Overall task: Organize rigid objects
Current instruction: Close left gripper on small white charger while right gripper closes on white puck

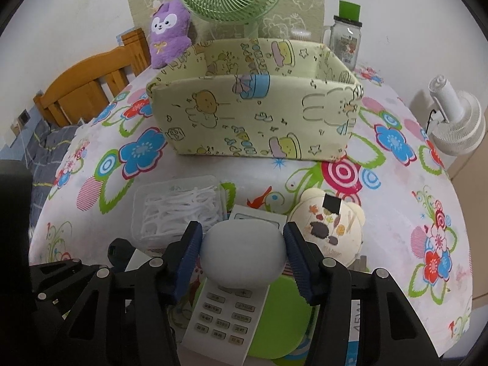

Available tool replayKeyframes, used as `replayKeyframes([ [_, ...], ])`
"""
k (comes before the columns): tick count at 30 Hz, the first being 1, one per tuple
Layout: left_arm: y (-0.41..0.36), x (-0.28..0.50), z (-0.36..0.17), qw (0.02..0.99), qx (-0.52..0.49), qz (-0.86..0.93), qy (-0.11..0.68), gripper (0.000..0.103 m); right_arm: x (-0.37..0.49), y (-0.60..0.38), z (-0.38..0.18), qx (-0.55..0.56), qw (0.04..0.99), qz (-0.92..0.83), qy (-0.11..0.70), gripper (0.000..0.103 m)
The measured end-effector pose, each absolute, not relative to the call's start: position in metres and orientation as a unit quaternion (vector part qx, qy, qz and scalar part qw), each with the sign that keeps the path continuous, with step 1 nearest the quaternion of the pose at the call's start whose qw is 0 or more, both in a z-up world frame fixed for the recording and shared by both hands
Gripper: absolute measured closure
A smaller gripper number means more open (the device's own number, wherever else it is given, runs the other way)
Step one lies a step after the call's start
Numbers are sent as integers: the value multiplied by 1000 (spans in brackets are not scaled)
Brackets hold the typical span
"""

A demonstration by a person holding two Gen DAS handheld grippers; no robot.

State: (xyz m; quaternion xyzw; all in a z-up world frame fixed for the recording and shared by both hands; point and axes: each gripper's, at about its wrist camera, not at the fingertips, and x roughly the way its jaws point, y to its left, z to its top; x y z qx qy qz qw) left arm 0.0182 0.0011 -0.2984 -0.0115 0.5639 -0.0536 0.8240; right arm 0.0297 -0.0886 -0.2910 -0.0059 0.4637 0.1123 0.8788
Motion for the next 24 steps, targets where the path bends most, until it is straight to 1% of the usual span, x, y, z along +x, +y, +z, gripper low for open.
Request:
replayKeyframes([
  [11,-4,21,-283,834,6,-58,549,78,35,-92,-287,16,872,108,478,44],
  [24,-7,33,-239,853,7,-55,519,78,44,-98,-240,12,889,107,444,44],
])
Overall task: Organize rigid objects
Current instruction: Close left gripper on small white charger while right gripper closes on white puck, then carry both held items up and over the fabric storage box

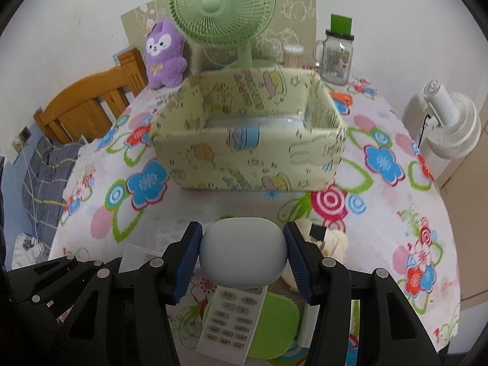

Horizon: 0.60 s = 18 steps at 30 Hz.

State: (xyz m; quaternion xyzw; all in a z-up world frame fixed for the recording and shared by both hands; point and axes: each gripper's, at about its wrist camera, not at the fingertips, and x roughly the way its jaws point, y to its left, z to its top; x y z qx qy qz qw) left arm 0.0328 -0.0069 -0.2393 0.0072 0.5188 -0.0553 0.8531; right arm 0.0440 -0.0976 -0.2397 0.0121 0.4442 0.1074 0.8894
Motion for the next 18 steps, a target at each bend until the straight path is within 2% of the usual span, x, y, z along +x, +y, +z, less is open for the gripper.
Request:
replayKeyframes([
  [18,-15,47,-178,871,-4,-55,487,78,55,-110,-174,9,907,99,409,44],
])
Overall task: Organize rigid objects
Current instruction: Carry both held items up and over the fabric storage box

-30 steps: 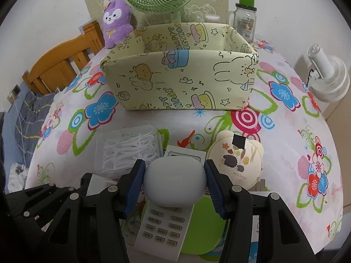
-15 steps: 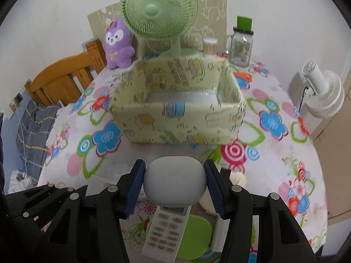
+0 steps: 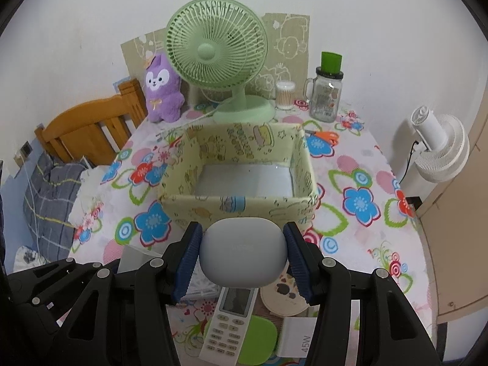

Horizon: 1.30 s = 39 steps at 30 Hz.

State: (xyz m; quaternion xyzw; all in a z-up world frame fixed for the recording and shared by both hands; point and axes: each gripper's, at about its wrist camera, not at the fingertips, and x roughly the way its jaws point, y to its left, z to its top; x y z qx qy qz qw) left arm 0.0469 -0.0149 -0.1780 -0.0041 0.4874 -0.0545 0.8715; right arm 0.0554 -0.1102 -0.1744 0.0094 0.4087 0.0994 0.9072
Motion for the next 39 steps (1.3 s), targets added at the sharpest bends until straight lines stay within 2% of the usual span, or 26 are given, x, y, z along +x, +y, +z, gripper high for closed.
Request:
replayKeyframes([
  [21,-23,67,-118,896,-1,-29,443,78,75,-123,-110,-2,928,73,365,44],
  [39,-22,124,-120,900,-9,-14,436,78,137,-120,-116,1,926,81,368,44],
])
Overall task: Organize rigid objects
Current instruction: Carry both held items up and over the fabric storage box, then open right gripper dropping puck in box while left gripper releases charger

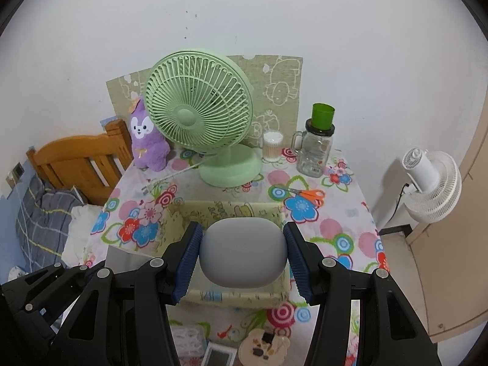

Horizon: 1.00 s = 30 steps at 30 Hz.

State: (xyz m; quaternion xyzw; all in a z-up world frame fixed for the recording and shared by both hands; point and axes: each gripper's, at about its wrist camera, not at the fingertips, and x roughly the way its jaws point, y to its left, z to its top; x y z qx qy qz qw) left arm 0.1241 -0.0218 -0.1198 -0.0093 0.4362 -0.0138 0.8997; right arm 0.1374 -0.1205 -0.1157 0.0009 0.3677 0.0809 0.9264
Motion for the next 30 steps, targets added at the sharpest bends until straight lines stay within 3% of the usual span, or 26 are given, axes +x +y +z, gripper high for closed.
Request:
replayKeyframes([
  [30,-15,226,-211,864,-21,18,503,78,250,-113,-210,5,902,58,428,44],
])
